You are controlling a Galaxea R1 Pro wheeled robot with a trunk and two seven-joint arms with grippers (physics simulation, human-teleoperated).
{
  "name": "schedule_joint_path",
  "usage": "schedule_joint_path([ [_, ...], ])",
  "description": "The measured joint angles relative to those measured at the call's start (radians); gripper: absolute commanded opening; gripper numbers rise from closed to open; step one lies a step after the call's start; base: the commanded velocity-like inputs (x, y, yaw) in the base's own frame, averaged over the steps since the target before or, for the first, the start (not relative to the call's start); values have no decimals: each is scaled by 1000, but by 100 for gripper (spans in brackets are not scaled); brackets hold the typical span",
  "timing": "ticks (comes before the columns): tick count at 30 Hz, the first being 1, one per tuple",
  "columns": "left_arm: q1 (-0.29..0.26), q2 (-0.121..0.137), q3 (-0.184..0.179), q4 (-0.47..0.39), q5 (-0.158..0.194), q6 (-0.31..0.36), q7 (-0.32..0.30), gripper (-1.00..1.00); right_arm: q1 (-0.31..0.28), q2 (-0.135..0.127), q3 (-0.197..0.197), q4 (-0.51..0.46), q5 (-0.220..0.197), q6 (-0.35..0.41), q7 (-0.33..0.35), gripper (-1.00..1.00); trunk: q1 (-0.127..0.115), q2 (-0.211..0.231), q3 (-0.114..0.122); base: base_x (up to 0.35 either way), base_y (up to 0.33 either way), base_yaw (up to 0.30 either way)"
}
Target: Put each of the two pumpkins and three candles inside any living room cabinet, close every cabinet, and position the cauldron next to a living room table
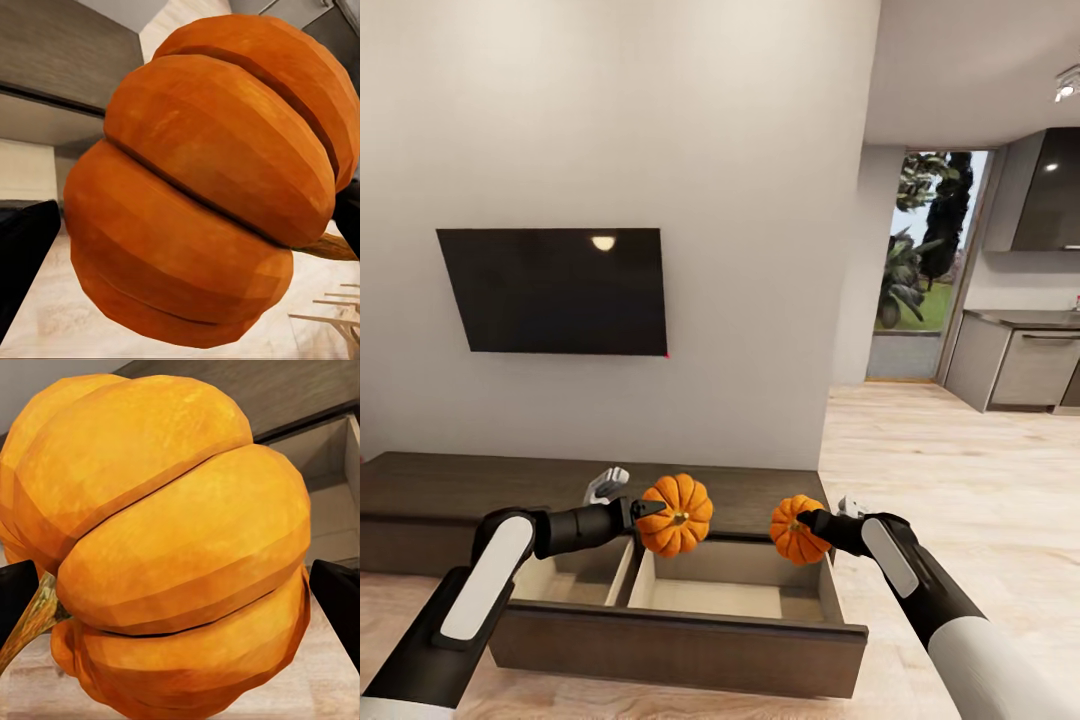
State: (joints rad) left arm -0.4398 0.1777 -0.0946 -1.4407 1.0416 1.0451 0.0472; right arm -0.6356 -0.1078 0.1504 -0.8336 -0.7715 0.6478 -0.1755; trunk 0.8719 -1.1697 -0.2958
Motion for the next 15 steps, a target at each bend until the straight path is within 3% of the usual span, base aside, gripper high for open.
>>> schedule_joint_path([
  [4,-36,0,-36,82,-5,0,-8,-100,0,0,0,0,0,0,0,-100,0,0,0,-1,0,0],
  [9,-127,-3,-126,276,-3,0,-50,-100,0,4,0,1,0,0,0,-100,0,0,0,0,0,0],
  [15,-169,-12,-142,381,-6,1,-59,-100,-3,5,2,5,1,1,-5,-100,0,0,0,0,0,0],
])
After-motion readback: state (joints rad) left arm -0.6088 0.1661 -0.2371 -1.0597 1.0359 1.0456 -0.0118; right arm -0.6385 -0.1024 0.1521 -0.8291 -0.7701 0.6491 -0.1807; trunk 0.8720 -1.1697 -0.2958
